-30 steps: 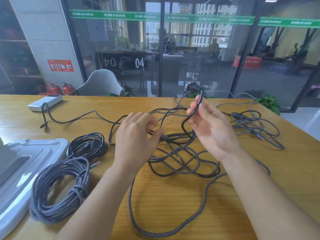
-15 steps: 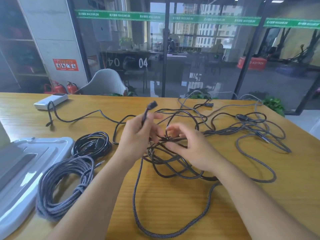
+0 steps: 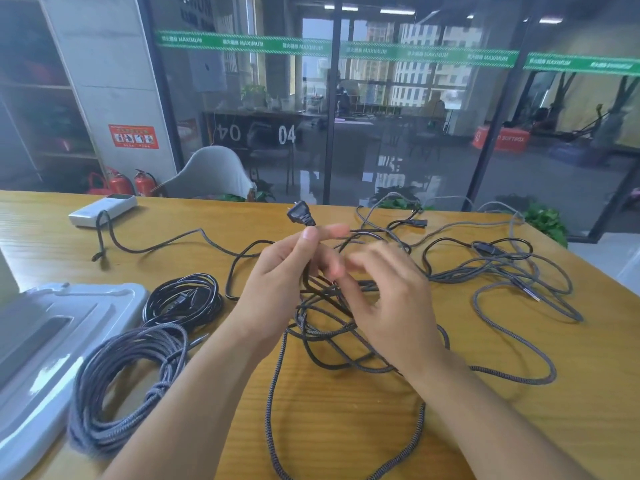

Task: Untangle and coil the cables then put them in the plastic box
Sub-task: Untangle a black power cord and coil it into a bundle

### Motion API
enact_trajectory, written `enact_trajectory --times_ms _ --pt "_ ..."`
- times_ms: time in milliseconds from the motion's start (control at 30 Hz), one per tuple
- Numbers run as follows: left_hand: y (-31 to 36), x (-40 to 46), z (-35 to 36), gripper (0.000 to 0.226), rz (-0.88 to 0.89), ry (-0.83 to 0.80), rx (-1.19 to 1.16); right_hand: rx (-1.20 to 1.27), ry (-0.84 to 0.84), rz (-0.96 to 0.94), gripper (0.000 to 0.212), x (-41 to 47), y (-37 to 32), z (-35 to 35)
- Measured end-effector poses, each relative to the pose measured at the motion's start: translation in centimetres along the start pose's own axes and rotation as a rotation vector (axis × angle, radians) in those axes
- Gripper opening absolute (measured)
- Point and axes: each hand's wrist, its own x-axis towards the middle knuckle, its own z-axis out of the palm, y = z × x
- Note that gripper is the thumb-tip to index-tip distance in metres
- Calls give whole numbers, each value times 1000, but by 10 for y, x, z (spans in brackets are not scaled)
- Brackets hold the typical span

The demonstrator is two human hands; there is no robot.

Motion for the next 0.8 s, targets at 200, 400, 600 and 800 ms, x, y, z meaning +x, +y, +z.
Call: enact_trajectory --times_ms 200,400,600,800 --pt "0 -1 -3 53 -33 -26 -13 130 -298 169 30 -9 -6 12" --pt "0 -2 2 43 -23 -50 -46 54 -49 57 24 -4 -13 10" --pt "-2 -2 2 42 -77 -69 -47 282 -217 136 9 -2 -21 10" --pt "4 -2 0 59 -147 -25 -75 437 -350 104 10 -1 -18 -2"
